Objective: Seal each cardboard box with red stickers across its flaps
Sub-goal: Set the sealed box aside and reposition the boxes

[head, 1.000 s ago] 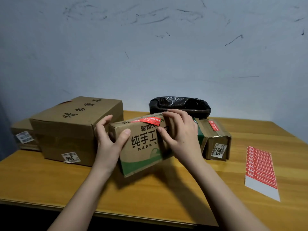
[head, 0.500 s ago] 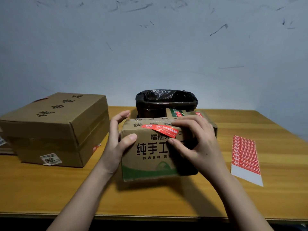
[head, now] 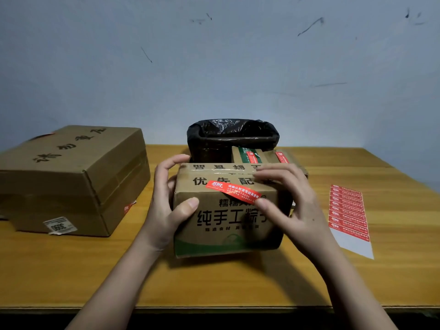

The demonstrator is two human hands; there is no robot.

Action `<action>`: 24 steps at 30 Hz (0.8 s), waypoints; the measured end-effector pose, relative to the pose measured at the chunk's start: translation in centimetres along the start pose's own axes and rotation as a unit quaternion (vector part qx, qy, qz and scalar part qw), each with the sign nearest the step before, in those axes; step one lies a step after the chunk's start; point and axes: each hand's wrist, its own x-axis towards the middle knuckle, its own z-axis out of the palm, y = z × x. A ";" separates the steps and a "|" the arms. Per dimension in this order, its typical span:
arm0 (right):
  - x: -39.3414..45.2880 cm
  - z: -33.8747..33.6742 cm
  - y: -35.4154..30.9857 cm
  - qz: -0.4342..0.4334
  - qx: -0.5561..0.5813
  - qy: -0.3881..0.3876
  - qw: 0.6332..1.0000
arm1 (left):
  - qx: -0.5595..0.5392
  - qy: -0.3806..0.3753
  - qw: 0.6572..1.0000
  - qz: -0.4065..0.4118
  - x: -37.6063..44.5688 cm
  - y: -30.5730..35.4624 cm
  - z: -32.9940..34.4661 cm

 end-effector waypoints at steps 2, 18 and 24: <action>-0.1 0.1 0.3 0.052 0.082 0.006 0.995 | -0.008 -0.004 1.000 -0.003 0.0 -0.1 -0.3; -0.2 2.0 -0.5 -0.033 -0.062 0.090 0.993 | -0.067 0.060 0.993 -0.074 -0.2 0.0 -0.2; -0.5 3.1 -1.7 -0.005 -0.121 0.191 0.974 | -0.111 0.091 0.980 -0.138 -0.8 0.3 0.4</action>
